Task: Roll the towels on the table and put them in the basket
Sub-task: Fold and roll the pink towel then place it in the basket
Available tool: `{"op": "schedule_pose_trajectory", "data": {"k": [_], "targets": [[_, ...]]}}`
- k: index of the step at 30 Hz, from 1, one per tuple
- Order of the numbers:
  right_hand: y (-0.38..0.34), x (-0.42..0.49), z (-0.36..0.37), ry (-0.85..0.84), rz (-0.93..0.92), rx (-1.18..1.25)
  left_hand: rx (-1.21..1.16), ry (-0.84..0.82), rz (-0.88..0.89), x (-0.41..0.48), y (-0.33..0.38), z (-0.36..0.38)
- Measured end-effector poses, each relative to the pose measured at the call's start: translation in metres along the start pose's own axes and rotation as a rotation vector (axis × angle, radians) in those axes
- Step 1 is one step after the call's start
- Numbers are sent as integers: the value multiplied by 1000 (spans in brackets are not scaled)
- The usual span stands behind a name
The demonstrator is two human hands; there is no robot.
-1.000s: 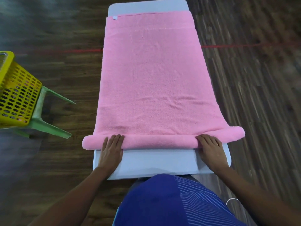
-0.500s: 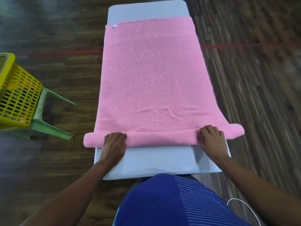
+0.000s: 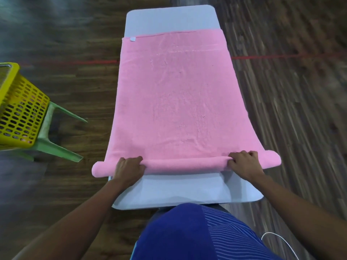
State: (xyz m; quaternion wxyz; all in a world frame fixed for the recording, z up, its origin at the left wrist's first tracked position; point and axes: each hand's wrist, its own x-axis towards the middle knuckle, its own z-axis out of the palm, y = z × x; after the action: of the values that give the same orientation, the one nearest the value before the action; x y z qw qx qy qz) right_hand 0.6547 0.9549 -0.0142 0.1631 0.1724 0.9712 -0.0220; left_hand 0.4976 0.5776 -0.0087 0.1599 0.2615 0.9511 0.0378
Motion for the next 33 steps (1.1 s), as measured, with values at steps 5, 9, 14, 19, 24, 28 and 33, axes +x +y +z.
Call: {"op": "schedule_pose_trajectory", "data": {"k": [5, 9, 14, 19, 24, 28, 33], "targets": [[1, 9, 0, 294, 97, 128, -9, 259, -7, 3, -13, 13], [-2, 1, 16, 344, -67, 183, 12, 327, 100, -7, -10, 21], [-2, -2, 26, 230, -97, 103, 52, 207, 71, -10, -19, 29], [-4, 12, 1, 128, -58, 50, 21, 197, 21, 7, -15, 10], [6, 18, -14, -173, 5, 172, -9, -120, 19, 18, -21, -10], [0, 12, -2, 280, -43, 154, -78, 262, 33, 17, -24, 4], [-4, 3, 13, 283, -178, 164, -59, 295, 266, 3, -24, 22]]}}
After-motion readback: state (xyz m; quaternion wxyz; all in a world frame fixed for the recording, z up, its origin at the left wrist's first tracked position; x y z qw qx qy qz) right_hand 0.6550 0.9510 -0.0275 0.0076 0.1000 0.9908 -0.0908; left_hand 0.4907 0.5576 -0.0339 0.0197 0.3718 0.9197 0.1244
